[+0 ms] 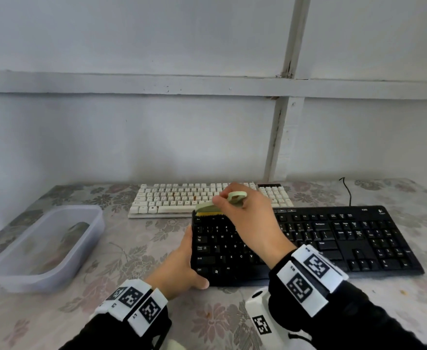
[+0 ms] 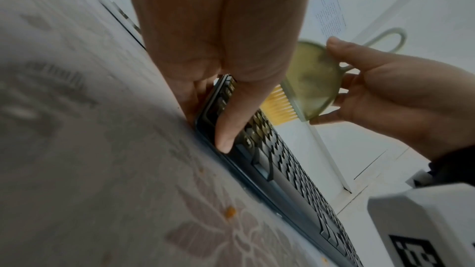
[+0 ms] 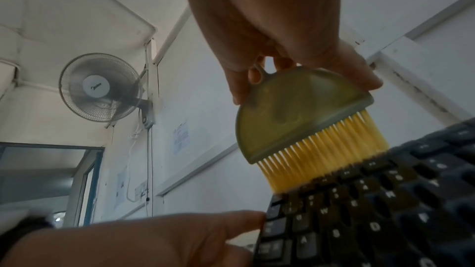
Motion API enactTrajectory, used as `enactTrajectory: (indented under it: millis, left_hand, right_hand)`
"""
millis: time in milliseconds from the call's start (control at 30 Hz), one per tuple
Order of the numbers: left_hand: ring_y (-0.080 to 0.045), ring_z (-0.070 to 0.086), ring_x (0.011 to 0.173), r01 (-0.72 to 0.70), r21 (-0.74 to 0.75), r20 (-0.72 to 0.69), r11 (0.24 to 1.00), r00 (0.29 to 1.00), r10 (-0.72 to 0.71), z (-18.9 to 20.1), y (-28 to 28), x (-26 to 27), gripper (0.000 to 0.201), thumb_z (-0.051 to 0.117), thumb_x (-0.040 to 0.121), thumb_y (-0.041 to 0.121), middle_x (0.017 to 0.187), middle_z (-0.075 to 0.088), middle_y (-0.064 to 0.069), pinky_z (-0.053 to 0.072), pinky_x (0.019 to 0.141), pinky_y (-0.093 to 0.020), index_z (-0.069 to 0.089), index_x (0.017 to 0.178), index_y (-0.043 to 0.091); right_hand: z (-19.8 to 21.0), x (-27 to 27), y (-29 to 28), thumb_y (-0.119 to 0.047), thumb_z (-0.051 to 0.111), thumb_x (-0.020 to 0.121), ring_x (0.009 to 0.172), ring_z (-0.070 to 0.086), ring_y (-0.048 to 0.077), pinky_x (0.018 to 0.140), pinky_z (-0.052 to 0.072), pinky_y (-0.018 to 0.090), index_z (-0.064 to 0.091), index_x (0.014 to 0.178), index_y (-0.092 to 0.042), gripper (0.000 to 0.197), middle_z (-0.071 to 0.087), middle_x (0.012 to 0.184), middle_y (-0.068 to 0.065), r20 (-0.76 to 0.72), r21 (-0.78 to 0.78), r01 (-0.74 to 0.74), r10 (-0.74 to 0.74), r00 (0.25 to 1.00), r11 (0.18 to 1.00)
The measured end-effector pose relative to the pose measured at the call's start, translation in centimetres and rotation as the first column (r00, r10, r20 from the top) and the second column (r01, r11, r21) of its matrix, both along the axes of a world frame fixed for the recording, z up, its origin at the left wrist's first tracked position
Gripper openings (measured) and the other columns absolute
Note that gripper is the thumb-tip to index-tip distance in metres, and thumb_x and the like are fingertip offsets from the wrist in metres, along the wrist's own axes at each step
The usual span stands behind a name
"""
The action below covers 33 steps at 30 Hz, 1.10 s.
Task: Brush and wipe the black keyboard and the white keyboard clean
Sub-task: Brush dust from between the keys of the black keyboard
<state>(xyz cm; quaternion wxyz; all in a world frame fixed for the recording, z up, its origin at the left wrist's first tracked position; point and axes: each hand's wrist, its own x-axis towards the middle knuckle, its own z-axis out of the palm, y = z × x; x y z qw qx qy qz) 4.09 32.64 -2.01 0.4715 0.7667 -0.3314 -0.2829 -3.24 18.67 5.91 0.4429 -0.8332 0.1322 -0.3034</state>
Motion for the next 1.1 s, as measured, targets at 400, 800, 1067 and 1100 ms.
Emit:
enactTrajectory:
  millis: [400, 800, 1067, 1100]
  left_hand:
    - [-0.012, 0.063, 0.097, -0.006, 0.015, 0.002, 1.000, 1.000, 0.006, -0.3, 0.0, 0.0, 0.113, 0.068, 0.066, -0.007, 0.111, 0.063, 0.007, 0.054, 0.083, -0.026, 0.007, 0.139, 0.053]
    - [-0.011, 0.062, 0.099, -0.008, 0.014, -0.012, 1.000, 1.000, 0.008, -0.1, 0.0, -0.2, 0.111, 0.067, 0.065, -0.012, 0.111, 0.062, 0.007, 0.052, 0.076, -0.024, 0.011, 0.139, 0.050]
    - [-0.010, 0.061, 0.102, -0.016, 0.026, -0.042, 1.000, 0.999, 0.017, 0.0, 0.0, -0.2, 0.113, 0.065, 0.066, -0.015, 0.116, 0.059, 0.009, 0.051, 0.073, -0.020, 0.009, 0.142, 0.047]
    - [-0.011, 0.061, 0.101, -0.016, 0.027, -0.042, 1.000, 0.999, 0.018, 0.0, -0.2, -0.2, 0.113, 0.065, 0.066, -0.015, 0.116, 0.060, 0.008, 0.052, 0.075, -0.022, 0.009, 0.142, 0.047]
  right_hand:
    - [1.3, -2.5, -2.9, -0.024, 0.064, 0.087, 0.048, 0.040, 0.005, 0.047, 0.032, 0.013, 0.062, 0.077, -0.007, 0.020, 0.057, 0.062, 0.006, 0.040, -0.017, 0.063, -0.063, 0.997, 0.998]
    - [1.2, -3.8, -6.0, -0.027, 0.062, 0.088, 0.054, 0.041, 0.009, 0.047, 0.034, 0.010, 0.062, 0.080, -0.008, 0.021, 0.054, 0.064, 0.000, -0.042, -0.052, 0.154, -0.156, 0.987, 0.987]
    - [1.3, -6.3, -9.3, -0.027, 0.061, 0.089, 0.048, 0.039, 0.007, 0.042, 0.032, 0.012, 0.063, 0.082, -0.010, 0.018, 0.057, 0.067, 0.005, -0.114, -0.043, 0.206, -0.210, 0.971, 0.978]
    - [1.6, -6.5, -9.8, -0.027, 0.062, 0.088, 0.053, 0.042, 0.011, 0.047, 0.034, 0.017, 0.062, 0.081, -0.009, 0.019, 0.056, 0.068, 0.008, -0.071, -0.029, 0.223, -0.224, 0.972, 0.974]
